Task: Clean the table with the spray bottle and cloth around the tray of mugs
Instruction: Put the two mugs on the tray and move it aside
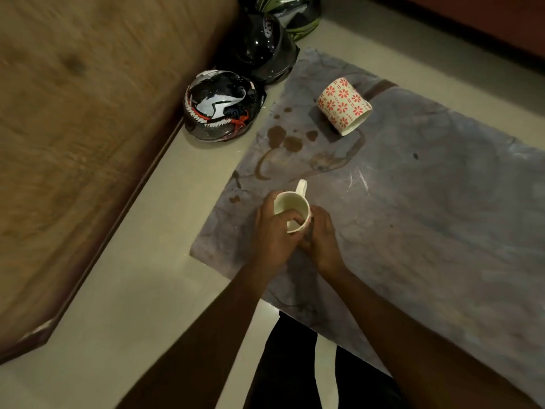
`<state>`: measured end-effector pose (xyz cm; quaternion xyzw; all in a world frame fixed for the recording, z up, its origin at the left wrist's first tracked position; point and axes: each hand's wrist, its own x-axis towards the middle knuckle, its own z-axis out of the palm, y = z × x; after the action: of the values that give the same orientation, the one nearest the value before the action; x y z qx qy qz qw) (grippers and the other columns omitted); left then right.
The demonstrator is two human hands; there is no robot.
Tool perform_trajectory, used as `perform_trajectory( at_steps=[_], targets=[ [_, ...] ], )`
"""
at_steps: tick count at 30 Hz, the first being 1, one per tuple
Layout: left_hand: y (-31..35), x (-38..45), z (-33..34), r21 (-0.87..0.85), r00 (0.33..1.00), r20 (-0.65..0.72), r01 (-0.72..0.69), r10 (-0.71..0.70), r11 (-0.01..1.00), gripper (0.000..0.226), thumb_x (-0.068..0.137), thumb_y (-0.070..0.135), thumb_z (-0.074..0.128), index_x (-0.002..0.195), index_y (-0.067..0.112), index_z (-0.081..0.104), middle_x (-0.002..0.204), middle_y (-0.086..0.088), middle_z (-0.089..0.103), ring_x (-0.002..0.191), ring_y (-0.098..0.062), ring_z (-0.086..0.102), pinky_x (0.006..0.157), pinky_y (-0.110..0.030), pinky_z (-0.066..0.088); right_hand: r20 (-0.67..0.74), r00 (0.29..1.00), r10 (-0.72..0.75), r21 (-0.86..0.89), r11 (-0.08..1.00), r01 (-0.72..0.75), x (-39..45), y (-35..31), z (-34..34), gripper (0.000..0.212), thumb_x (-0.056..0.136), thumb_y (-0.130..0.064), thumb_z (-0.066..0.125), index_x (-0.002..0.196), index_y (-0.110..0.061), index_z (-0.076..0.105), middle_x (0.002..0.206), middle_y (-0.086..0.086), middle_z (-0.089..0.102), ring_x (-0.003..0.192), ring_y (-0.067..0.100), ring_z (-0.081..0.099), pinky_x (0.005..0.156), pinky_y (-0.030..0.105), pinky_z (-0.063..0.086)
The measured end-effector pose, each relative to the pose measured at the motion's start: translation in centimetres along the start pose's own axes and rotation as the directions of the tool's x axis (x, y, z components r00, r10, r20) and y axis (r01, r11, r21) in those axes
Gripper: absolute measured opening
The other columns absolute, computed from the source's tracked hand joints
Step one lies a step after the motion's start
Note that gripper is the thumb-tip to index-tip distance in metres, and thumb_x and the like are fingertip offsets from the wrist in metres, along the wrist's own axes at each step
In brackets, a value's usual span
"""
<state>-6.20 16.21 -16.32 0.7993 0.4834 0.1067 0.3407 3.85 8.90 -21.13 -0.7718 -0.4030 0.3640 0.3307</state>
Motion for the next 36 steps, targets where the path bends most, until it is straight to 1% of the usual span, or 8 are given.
perform_trajectory(
  at_steps=[8, 12, 14, 18, 22, 28, 31, 36],
  targets=[
    [-1.3, 1.3, 2.1, 0.215, 0.997, 0.005, -0.074, 0.075, 0.974, 0.082, 0.063, 0.029, 0.086, 0.134, 0.015, 0.049, 0.136, -0.010, 0.051, 0.118, -0.028, 0.050, 0.096, -0.038, 0.045, 0.059, 0.994, -0.089, -0.035, 0.995, 0.092, 2.1, 1.8, -0.2, 0.053, 0.080, -0.025, 0.065, 0.125, -0.003, 0.050, 0.118, 0.014, 0.054, 0.107, 0.021, 0.049, 0.095, 0.034, 0.040],
    [-0.4, 0.9, 1.1, 0.288, 0.999, 0.031, -0.036, 0.029, 0.957, 0.092, 0.065, 0.064, 0.072, 0.142, 0.028, 0.037, 0.143, -0.002, 0.046, 0.130, -0.023, 0.046, 0.100, -0.047, 0.044, 0.079, 0.995, -0.052, 0.042, 0.998, 0.049, 2.0, 2.0, -1.1, 0.045, 0.090, -0.039, 0.055, 0.127, -0.015, 0.048, 0.127, 0.002, 0.051, 0.113, 0.014, 0.049, 0.100, 0.030, 0.040],
    [1.1, 1.8, 0.1, 0.285, 0.997, -0.021, -0.065, 0.074, 0.956, 0.088, 0.069, 0.076, 0.059, 0.141, 0.031, 0.035, 0.146, -0.003, 0.043, 0.135, -0.023, 0.041, 0.106, -0.048, 0.038, -0.034, 0.999, -0.004, 0.084, 0.996, 0.007, 2.2, 1.0, -3.0, 0.059, 0.087, -0.045, 0.055, 0.134, -0.011, 0.044, 0.127, 0.000, 0.045, 0.113, 0.005, 0.042, 0.099, 0.008, 0.030],
    [6.3, 9.1, -0.8, 0.045, 0.964, -0.055, -0.257, 0.259, 0.965, 0.061, 0.082, 0.050, 0.066, 0.132, 0.020, 0.047, 0.136, -0.005, 0.050, 0.125, -0.021, 0.047, 0.099, -0.043, 0.046, -0.298, 0.944, 0.142, 0.200, 0.976, -0.084, 6.1, -1.2, -7.9, 0.052, 0.087, -0.016, 0.065, 0.134, -0.011, 0.045, 0.127, 0.005, 0.052, 0.108, 0.012, 0.053, 0.094, 0.022, 0.042],
    [9.7, 19.5, 1.1, -0.097, 0.996, 0.006, -0.091, 0.092, 0.991, 0.059, 0.085, 0.035, 0.068, 0.135, 0.015, 0.045, 0.139, -0.009, 0.044, 0.125, -0.026, 0.046, 0.093, -0.040, 0.047, -0.390, 0.913, 0.118, 0.195, 0.980, -0.043, 12.9, -2.0, -12.1, 0.051, 0.084, -0.008, 0.066, 0.131, -0.007, 0.046, 0.127, 0.010, 0.053, 0.111, 0.021, 0.054, 0.090, 0.022, 0.041],
    [9.0, 27.0, 4.3, -0.054, 0.959, 0.214, 0.202, -0.187, 0.978, 0.089, 0.081, 0.052, 0.069, 0.151, 0.018, 0.026, 0.154, -0.012, 0.034, 0.138, -0.029, 0.037, 0.107, -0.039, 0.036, -0.259, 0.919, 0.297, 0.382, 0.906, -0.185, 18.0, -0.3, -12.7, 0.064, 0.083, -0.011, 0.069, 0.138, -0.016, 0.037, 0.134, 0.010, 0.050, 0.120, 0.027, 0.050, 0.103, 0.040, 0.042],
    [8.9, 28.0, 5.2, -0.173, 0.944, 0.240, 0.272, -0.227, 0.947, 0.061, 0.082, 0.047, 0.070, 0.129, 0.012, 0.053, 0.125, -0.007, 0.061, 0.111, -0.024, 0.060, 0.088, -0.033, 0.049, -0.140, 0.905, 0.402, 0.559, 0.786, -0.263, 18.5, -0.1, -11.9, 0.069, 0.085, -0.020, 0.068, 0.140, -0.027, 0.028, 0.136, 0.009, 0.048, 0.120, 0.026, 0.051, 0.099, 0.046, 0.046],
    [8.9, 26.1, 4.6, -0.466, 0.926, 0.268, 0.366, -0.266, 0.806, 0.018, 0.087, 0.024, 0.070, 0.099, 0.017, 0.060, 0.098, -0.005, 0.068, 0.086, -0.020, 0.068, 0.066, -0.033, 0.059, -0.167, 0.893, 0.418, 0.788, 0.601, -0.134, 17.4, -0.9, -11.1, 0.058, 0.087, -0.015, 0.065, 0.134, -0.029, 0.034, 0.133, 0.006, 0.049, 0.116, 0.022, 0.053, 0.093, 0.047, 0.051]
  ],
)
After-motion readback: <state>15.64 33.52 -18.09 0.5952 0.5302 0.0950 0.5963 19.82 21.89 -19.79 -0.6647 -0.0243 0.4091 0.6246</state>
